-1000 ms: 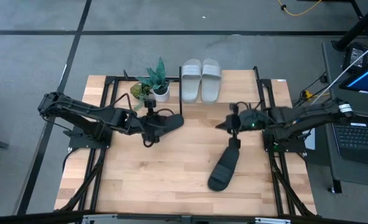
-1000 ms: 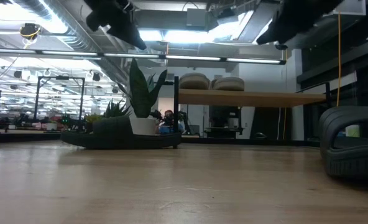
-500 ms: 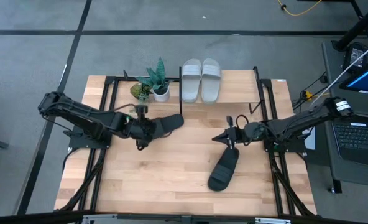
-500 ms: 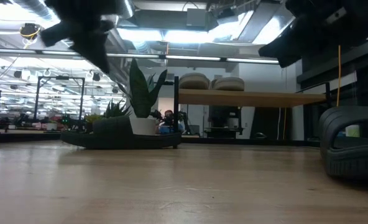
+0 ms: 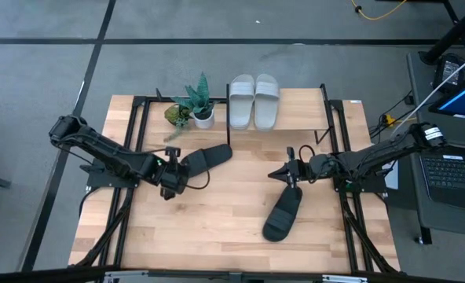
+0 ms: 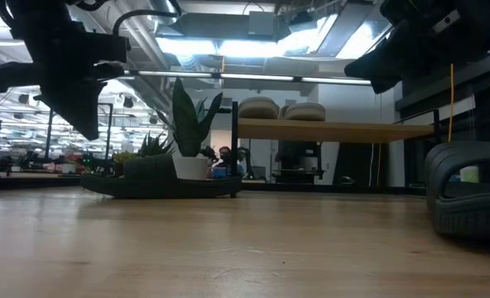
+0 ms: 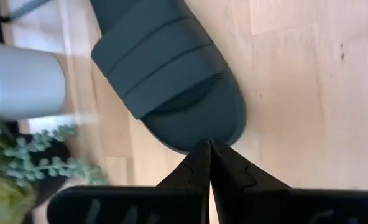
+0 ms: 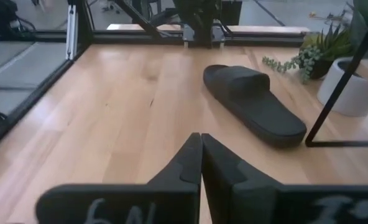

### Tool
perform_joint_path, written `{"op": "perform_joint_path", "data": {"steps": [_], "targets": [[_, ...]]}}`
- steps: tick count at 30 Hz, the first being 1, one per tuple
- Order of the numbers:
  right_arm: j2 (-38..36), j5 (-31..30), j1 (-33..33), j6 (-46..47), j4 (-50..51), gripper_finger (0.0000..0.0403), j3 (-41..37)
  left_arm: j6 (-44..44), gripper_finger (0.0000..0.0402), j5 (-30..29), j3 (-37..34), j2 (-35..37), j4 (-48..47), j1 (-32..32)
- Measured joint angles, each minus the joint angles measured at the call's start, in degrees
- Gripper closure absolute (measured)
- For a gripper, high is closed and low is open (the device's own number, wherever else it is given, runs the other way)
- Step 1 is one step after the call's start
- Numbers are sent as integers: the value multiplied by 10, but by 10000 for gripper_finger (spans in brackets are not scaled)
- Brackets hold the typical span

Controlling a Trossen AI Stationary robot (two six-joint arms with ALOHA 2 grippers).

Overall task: Pick and place slides into the shelf
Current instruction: Put the top black slipper on the shelf

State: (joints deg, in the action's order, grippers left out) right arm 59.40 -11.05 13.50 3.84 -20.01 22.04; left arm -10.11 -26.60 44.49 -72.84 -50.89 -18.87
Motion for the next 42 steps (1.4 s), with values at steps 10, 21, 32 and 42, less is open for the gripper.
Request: {"op": "perform_joint_path", "data": {"steps": [10, 21, 32, 42], "targets": [[0, 1, 0, 41, 0, 391, 0, 14, 401, 11, 0, 0, -1, 3], [0, 1, 0, 48, -3, 391, 0, 4, 401, 44, 0, 0, -9, 3], [0, 0, 0, 49, -30, 391, 1, 17, 321, 44, 0, 0, -33, 3], [0, 0, 0, 49, -30, 391, 1, 150, 257, 39, -17, 0, -28, 3]]}}
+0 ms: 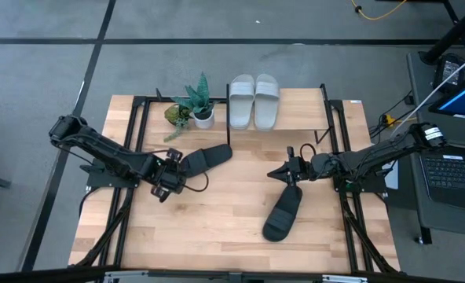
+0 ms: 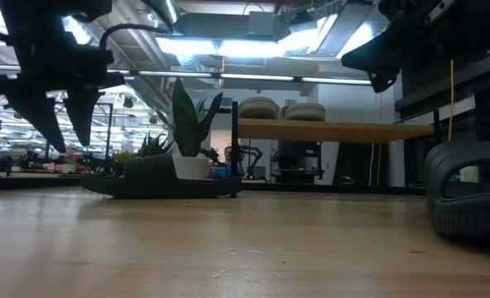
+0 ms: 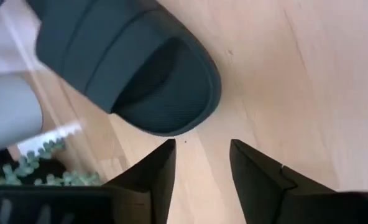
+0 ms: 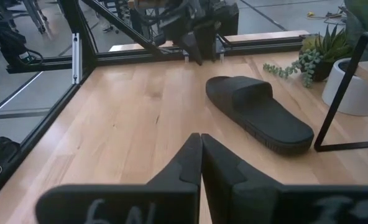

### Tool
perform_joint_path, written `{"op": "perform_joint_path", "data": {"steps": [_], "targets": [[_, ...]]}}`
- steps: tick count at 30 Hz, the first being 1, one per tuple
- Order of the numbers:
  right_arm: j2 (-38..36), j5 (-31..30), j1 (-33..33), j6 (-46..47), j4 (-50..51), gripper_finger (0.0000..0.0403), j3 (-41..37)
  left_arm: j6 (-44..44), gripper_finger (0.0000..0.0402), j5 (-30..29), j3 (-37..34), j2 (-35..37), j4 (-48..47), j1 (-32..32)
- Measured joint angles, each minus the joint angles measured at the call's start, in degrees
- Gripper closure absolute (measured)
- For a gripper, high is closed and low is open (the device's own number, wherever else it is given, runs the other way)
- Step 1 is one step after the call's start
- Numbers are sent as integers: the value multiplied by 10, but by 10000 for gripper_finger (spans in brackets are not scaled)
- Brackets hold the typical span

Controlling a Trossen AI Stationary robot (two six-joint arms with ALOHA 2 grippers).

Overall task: Pick and place slides into the shelf
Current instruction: Put the top black slipper on the shelf

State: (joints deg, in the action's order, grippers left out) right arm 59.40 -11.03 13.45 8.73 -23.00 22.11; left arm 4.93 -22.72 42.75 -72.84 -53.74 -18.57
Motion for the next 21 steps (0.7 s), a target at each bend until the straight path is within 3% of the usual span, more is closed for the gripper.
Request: {"op": "perform_joint_path", "data": {"steps": [10, 15, 21], "targets": [[0, 0, 0, -1, 1, 391, 0, 101, 257, -48, -46, 0, 78, 2], [0, 0, 0, -2, 1, 391, 0, 120, 257, -8, -46, -6, 80, 13], [0, 0, 0, -4, 2, 391, 0, 128, 270, -7, -46, -41, 80, 15]]}}
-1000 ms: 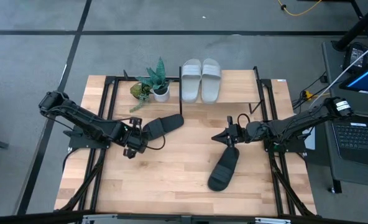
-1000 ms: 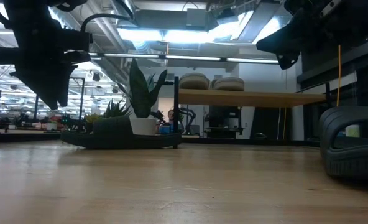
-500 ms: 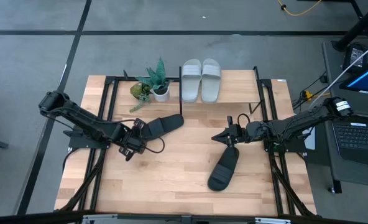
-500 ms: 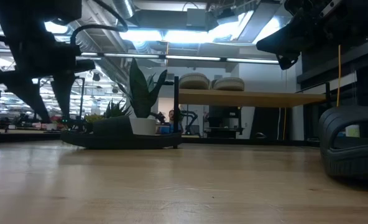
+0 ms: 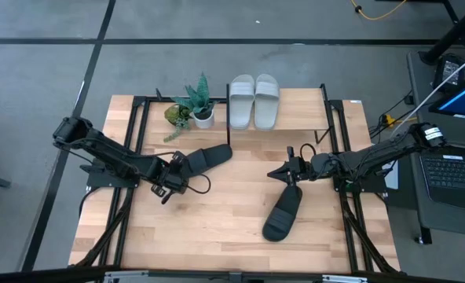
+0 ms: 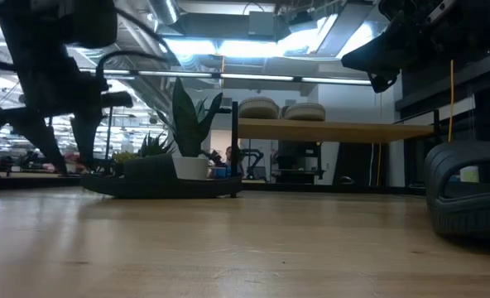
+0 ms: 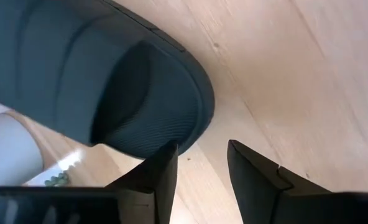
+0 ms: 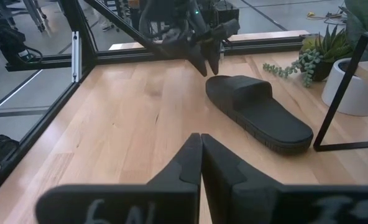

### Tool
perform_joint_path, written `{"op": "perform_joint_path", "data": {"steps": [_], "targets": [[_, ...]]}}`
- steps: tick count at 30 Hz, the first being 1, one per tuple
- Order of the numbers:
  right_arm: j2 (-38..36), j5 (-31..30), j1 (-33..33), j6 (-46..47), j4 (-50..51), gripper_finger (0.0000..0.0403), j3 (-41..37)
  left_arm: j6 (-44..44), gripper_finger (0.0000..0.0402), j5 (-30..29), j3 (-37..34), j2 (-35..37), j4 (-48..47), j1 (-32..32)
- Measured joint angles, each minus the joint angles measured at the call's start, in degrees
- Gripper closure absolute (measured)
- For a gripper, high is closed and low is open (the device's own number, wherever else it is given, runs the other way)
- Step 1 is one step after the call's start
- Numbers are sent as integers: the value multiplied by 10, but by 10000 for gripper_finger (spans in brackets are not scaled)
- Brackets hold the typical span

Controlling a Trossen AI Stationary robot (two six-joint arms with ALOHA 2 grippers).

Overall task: Pick and place slides into the shelf
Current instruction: Put the top black slipper on the shelf

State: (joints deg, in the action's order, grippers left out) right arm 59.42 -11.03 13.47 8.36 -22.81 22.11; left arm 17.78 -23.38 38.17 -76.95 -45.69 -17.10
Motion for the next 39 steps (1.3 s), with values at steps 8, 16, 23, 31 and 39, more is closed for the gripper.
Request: {"op": "perform_joint_path", "data": {"steps": [8, 16, 23, 31, 39], "targets": [[0, 0, 0, 0, 3, 391, 0, 16, 275, -67, 0, -34, 15, 2], [0, 0, 0, 0, 4, 391, 0, 11, 275, -19, 0, -34, 30, 21], [0, 0, 0, 0, 4, 391, 0, 12, 276, -3, 0, -34, 80, 26], [0, 0, 0, 0, 4, 391, 0, 57, 276, 17, 0, -34, 196, 27], [0, 0, 0, 1, 4, 391, 0, 88, 276, 35, 0, -51, 270, 27]]}}
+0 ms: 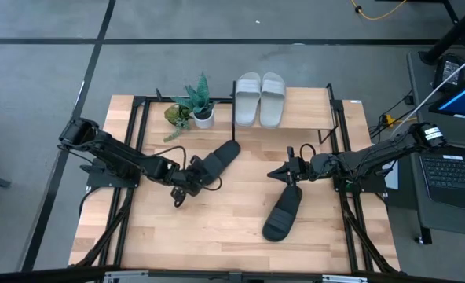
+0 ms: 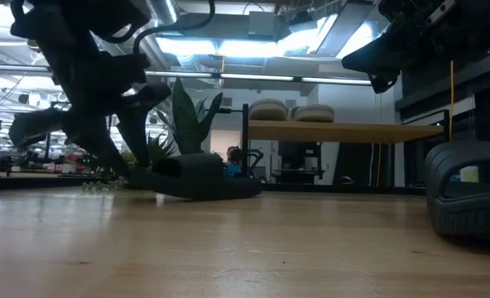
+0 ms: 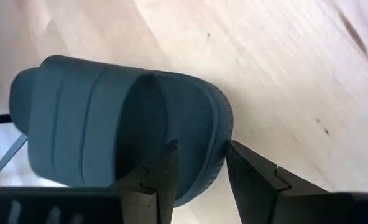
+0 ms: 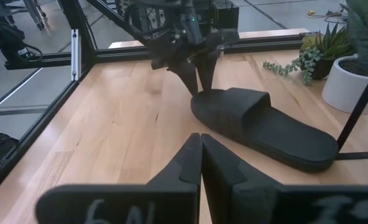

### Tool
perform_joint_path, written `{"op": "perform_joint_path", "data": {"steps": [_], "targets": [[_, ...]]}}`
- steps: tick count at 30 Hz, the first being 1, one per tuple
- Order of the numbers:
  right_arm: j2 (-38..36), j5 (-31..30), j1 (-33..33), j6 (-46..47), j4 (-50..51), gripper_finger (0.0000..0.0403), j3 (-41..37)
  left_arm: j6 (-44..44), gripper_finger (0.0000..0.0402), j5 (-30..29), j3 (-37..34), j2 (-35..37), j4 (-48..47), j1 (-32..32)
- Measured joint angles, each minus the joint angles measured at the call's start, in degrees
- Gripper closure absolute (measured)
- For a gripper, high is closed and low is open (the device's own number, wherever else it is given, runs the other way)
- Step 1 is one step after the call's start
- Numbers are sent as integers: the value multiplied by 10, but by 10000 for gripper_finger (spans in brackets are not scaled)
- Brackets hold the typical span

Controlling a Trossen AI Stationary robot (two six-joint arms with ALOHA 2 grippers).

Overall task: Pick and place slides into the shelf
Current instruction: Put the top black slipper on the shelf

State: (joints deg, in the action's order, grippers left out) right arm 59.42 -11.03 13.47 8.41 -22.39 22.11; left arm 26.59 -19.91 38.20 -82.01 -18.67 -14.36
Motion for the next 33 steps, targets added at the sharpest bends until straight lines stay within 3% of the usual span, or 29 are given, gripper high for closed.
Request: {"op": "perform_joint_path", "data": {"steps": [11, 19, 23, 28, 33], "targets": [[0, 0, 0, 1, 2, 391, 0, -5, 276, 20, 3, -75, 2, 0], [0, 0, 0, 1, 5, 391, 0, -6, 280, 2, 1, -68, 5, -4], [0, 0, 0, 1, 6, 391, 0, -9, 310, -3, 0, -61, 5, -9], [0, 0, 0, 1, 8, 391, 0, -14, 379, -7, -1, -61, 20, -23], [0, 0, 0, 0, 8, 391, 0, -75, 389, -17, -1, -61, 24, -34]]}}
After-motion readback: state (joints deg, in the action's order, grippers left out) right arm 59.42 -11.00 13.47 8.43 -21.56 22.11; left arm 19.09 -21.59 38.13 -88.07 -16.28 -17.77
